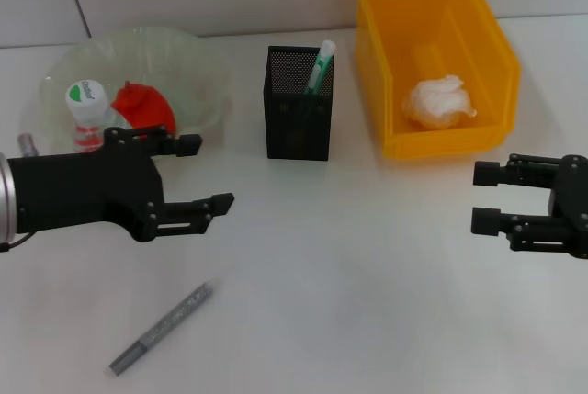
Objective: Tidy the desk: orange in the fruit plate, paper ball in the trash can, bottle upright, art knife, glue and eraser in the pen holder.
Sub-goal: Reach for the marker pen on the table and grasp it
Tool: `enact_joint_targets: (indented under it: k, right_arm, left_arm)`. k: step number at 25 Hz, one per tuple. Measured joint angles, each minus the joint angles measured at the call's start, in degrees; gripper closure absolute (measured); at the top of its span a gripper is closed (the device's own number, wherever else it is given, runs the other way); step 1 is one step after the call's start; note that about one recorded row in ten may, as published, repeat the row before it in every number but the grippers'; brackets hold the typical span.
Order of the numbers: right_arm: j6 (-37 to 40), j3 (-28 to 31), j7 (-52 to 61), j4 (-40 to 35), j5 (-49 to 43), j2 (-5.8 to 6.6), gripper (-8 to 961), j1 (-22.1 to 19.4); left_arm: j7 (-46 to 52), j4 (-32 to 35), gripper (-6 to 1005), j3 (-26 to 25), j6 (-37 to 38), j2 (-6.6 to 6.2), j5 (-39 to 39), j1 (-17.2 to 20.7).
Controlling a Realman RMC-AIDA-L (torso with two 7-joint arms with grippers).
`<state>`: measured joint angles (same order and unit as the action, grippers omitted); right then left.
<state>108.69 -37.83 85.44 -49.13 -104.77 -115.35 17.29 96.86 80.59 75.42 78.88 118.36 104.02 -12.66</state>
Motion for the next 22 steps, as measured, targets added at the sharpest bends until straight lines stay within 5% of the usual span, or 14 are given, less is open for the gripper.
enact_joint_targets:
  k: [10,22]
  right_arm:
    - [-0.33,-0.14,0.96,-0.63,-2.2,-0.14,230,2.76]
    - [-1.63,-0.13,3.54,-1.29,-5.79,-0.17,230,6.27]
  left_arm:
    - [-0.67,1.29,213,-6.54,6.13,-0.04,0.15,4.1]
    - [-0.81,1.86,212,-7.65,8.72,0.06,0.06,7.15]
